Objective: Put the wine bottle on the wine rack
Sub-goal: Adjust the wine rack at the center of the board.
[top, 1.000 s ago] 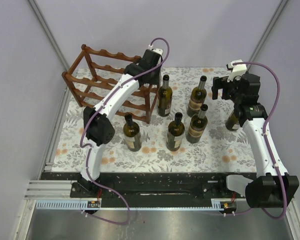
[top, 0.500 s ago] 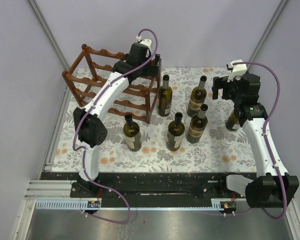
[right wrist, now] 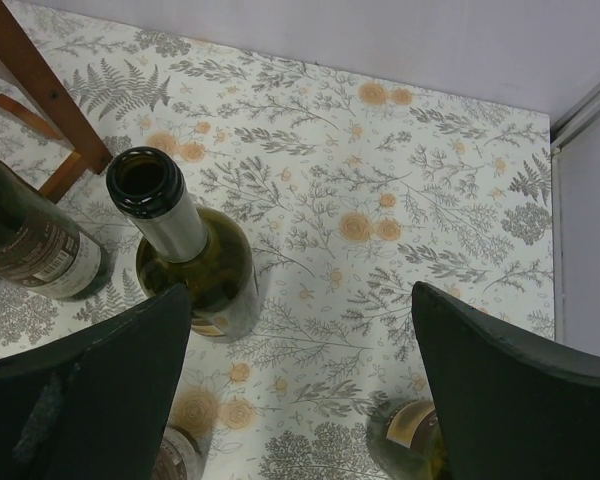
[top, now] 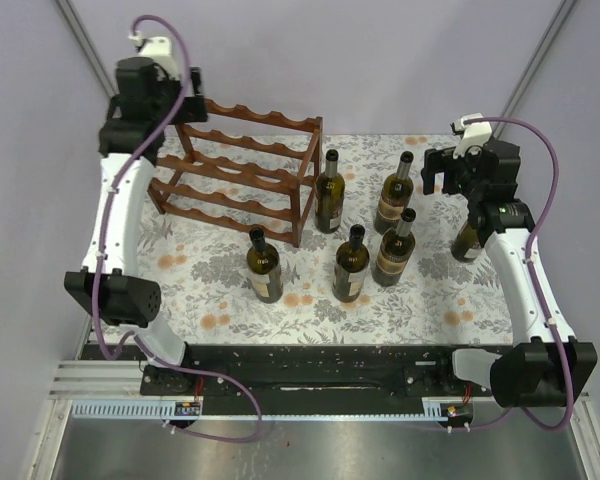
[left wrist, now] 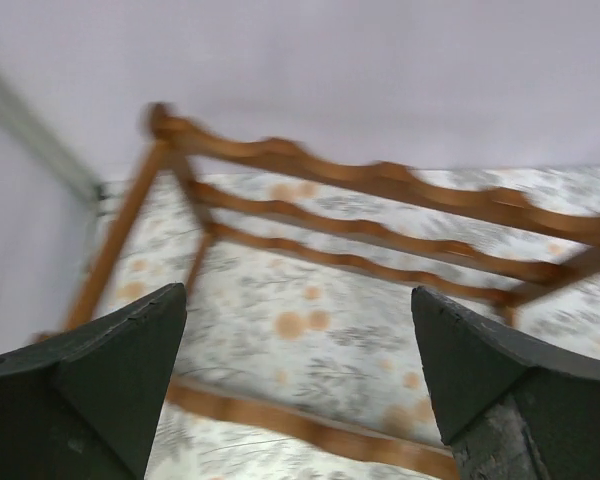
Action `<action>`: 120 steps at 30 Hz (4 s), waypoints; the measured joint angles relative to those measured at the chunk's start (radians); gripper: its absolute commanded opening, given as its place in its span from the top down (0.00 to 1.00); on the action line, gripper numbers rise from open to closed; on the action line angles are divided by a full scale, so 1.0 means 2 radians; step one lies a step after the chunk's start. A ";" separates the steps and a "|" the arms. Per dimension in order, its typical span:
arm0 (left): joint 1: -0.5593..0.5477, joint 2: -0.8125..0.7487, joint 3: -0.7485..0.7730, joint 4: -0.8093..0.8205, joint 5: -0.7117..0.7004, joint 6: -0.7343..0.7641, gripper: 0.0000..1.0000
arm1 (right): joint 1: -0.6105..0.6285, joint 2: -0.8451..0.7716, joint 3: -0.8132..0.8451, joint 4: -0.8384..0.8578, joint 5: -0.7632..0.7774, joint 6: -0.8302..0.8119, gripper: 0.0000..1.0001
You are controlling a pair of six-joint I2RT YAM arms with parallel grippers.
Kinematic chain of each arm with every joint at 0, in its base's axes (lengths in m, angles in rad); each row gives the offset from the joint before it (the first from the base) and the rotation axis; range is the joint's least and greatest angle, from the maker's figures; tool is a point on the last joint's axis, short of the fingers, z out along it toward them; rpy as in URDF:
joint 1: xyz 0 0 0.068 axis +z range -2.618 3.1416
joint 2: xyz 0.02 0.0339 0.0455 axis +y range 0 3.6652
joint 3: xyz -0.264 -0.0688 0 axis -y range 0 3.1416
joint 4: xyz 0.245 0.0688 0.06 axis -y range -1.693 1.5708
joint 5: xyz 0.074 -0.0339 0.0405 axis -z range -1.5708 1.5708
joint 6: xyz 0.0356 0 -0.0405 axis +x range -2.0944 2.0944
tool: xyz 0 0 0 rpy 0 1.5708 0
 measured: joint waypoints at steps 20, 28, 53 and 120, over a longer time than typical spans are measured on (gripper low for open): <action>0.218 0.078 -0.027 -0.012 0.080 0.013 0.01 | 0.000 0.016 0.002 0.004 -0.040 0.014 0.01; 0.214 0.102 -0.027 -0.008 0.084 0.002 0.13 | 0.000 0.014 -0.015 0.004 -0.043 0.014 0.01; 0.218 0.004 -0.222 0.107 0.084 -0.063 0.75 | 0.000 0.012 -0.023 0.007 -0.048 0.014 0.01; 0.217 -0.092 -0.379 0.239 -0.031 -0.231 1.00 | 0.000 0.032 0.020 -0.012 -0.064 0.005 0.01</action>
